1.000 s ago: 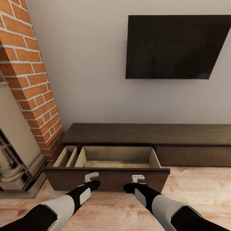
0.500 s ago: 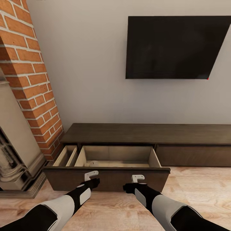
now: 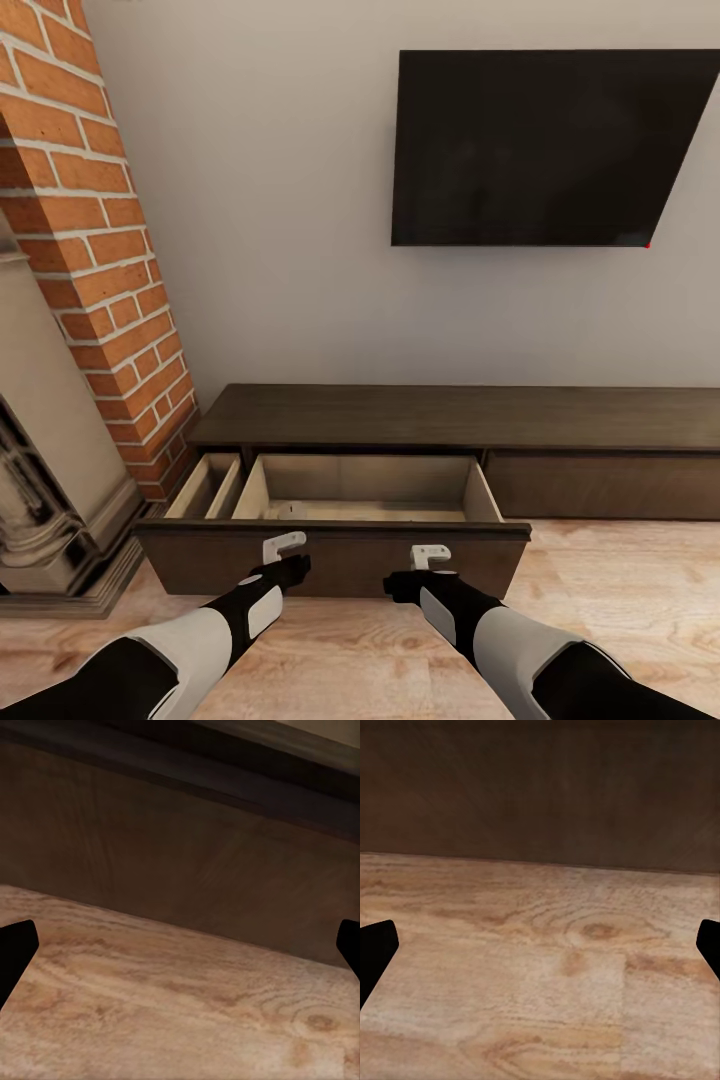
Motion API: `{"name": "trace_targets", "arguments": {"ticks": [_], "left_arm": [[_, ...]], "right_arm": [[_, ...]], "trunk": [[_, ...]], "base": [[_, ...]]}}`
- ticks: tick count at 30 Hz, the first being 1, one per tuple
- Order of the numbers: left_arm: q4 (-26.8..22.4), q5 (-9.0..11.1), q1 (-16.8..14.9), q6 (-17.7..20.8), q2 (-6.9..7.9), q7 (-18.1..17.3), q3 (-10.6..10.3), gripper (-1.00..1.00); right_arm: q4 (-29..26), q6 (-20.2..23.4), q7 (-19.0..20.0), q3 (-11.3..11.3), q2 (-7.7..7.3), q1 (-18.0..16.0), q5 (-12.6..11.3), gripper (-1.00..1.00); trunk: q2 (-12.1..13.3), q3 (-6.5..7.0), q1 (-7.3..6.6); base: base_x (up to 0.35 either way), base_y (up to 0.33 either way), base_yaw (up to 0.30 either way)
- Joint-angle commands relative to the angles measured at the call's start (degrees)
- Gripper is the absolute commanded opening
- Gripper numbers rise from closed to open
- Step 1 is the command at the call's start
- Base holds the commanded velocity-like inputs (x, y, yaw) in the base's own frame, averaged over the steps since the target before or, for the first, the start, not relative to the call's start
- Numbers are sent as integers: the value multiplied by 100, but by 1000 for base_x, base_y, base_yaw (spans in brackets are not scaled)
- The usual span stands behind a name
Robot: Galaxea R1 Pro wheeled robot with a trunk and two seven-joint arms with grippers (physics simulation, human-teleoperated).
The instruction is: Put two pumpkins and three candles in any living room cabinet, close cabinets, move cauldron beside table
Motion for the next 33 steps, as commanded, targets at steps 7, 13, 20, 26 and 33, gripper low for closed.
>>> {"name": "trace_targets", "arguments": {"ticks": [7, 13, 20, 26, 33], "left_arm": [[1, 35, -3, -20, -2, 23, -48, 100], [1, 31, -3, -14, -2, 23, -53, 100], [14, 22, -3, -13, -2, 30, -55, 100], [29, 18, -3, -20, -2, 31, -57, 100], [27, 16, -3, -30, -2, 31, -57, 100]], "right_arm": [[-10, 29, -33, 48, 0, -2, -49, 100], [-10, 29, -31, 48, 0, -2, -49, 100], [-10, 29, -31, 48, 0, -2, -49, 100], [-10, 29, -33, 48, 0, -2, -49, 100], [-10, 29, -33, 48, 0, -2, -49, 100]], "trunk": [[-2, -5, -1], [-243, -113, 131], [-524, -239, 284], [-764, -346, 416], [-1005, -454, 548]], "base": [[0, 0, 0], [0, 0, 0], [0, 0, 0], [0, 0, 0], [0, 0, 0]]}}
